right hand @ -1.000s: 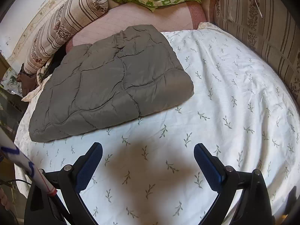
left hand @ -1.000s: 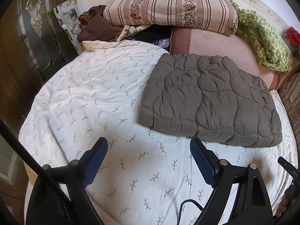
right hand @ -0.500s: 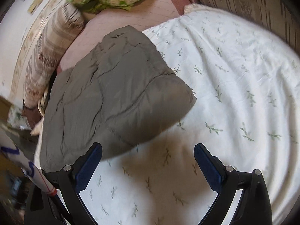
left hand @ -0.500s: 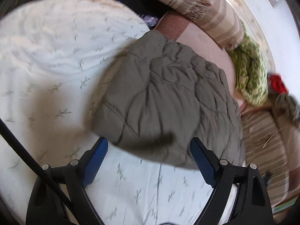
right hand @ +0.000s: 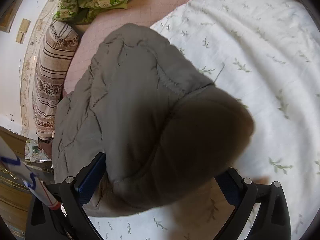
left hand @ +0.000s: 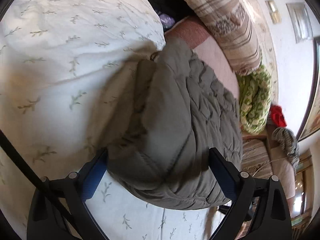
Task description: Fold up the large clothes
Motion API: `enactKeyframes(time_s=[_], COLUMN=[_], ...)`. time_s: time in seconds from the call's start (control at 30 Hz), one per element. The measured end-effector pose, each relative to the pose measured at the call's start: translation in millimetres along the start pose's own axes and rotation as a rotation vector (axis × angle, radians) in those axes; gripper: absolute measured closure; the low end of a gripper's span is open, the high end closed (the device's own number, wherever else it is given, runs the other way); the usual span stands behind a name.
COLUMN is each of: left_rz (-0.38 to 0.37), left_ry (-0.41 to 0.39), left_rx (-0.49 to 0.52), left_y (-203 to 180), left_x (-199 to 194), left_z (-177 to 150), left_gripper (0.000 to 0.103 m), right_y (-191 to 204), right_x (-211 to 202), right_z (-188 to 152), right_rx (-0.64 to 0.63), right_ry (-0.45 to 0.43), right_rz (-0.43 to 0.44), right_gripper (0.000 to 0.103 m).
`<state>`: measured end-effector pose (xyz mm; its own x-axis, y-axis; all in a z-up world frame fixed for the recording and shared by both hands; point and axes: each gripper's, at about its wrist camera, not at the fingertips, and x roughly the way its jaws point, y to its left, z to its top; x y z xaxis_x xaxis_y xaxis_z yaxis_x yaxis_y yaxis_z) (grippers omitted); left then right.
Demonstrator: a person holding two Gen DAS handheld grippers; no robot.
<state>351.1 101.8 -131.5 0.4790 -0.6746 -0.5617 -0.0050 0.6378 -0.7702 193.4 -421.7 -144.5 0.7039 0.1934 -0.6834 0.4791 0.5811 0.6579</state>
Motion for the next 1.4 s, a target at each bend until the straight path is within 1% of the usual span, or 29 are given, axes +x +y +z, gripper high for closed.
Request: enactKeyframes(time_s=[0.1, 0.2, 0.3, 0.37, 0.43, 0.53, 0.6, 0.67, 0.73, 0.77, 0.8, 0.83, 0.87, 0.9, 0.93, 0.97, 1.03, 1.13, 1.17, 1.2, 1.23, 1.27, 1.3, 1.37, 1.4], left_rz=[0.037, 0.021, 0.008, -0.013, -0.02, -0.015, -0.01, 0.021, 0.102, 0.138, 0.17, 0.192, 0.204, 0.215, 0.225, 0.232, 0.249, 0.26, 0.268, 0.283, 0.299, 0.31, 0.315, 0.298, 0.287], left_ry=[-0.058, -0.038, -0.009, 0.03, 0.049, 0.038, 0.035, 0.044, 0.067, 0.066, 0.064, 0.056, 0.049, 0.047, 0.044, 0.041, 0.045, 0.048, 0.05, 0.056, 0.067, 0.079, 0.092, 0.098, 0.087], left_rx=[-0.001, 0.004, 0.067, 0.088, 0.09, 0.063, 0.036, 0.02, 0.057, 0.075, 0.095, 0.118, 0.138, 0.159, 0.176, 0.186, 0.202, 0.226, 0.23, 0.229, 0.223, 0.214, 0.201, 0.169, 0.171], left_y=[9, 13, 7, 1, -4, -6, -6, -9, -22, -27, -33, -41, -45, -51, -57, -60, -67, -72, -72, -69, -64, -60, -55, -48, -48], left_x=[-18, -22, -14, 2, 19, 30, 36, 39, 42, 41, 38, 32, 27, 20, 14, 8, -7, -27, -33, -36, -36, -34, -34, -44, -53], left_z=[-4, -11, -17, -17, -11, -1, 5, 7, 6, 5, 3, 0, -3, -7, -11, -14, -25, -45, -53, -61, -68, -70, -73, -77, -78], left_gripper=[0.007, 0.007, 0.006, 0.006, 0.001, 0.0, 0.0, 0.0, 0.001, 0.014, 0.027, 0.032, 0.043, 0.051, 0.053, 0.055, 0.056, 0.056, 0.054, 0.049, 0.046, 0.042, 0.041, 0.04, 0.04], right_y=[-4, -5, -5, -4, -2, -1, 1, 1, 1, 2, 5, 8, 13, 16, 20, 24, 28, 23, 18, 12, 8, 0, -8, -22, -27], right_x=[2, 1, -2, -3, -1, 2, 10, 18, 22, 23, 22, 19, 13, 8, 2, -3, -16, -37, -46, -53, -56, -60, -61, -61, -64], right_z=[1, -1, -7, -11, -12, -9, -2, 5, 9, 11, 12, 14, 15, 15, 15, 14, 9, -5, -13, -21, -25, -34, -38, -41, -42], right_rx=[0.015, -0.001, -0.013, -0.013, -0.012, -0.002, 0.035, 0.072, 0.096, 0.105, 0.102, 0.093, 0.07, 0.054, 0.037, 0.019, -0.015, -0.026, -0.026, -0.027, -0.026, -0.025, -0.021, 0.023, 0.045], right_ry=[0.004, 0.005, 0.003, 0.008, 0.018, 0.02, 0.02, 0.016, 0.008, 0.009, 0.01, 0.013, 0.017, 0.018, 0.019, 0.018, 0.014, 0.021, 0.025, 0.028, 0.03, 0.034, 0.04, 0.058, 0.057], right_rz=[0.026, 0.043, 0.053, 0.059, 0.069, 0.067, 0.069, 0.076, 0.073, 0.062, 0.05, 0.054, 0.06, 0.064, 0.068, 0.071, 0.068, 0.076, 0.081, 0.081, 0.08, 0.073, 0.062, 0.048, 0.052], right_gripper=[0.0, 0.0, 0.0, 0.0, 0.0, 0.0, 0.0, 0.0, 0.0, 0.001, 0.005, 0.021, 0.035, 0.041, 0.049, 0.053, 0.056, 0.057, 0.057, 0.057, 0.057, 0.054, 0.051, 0.033, 0.031])
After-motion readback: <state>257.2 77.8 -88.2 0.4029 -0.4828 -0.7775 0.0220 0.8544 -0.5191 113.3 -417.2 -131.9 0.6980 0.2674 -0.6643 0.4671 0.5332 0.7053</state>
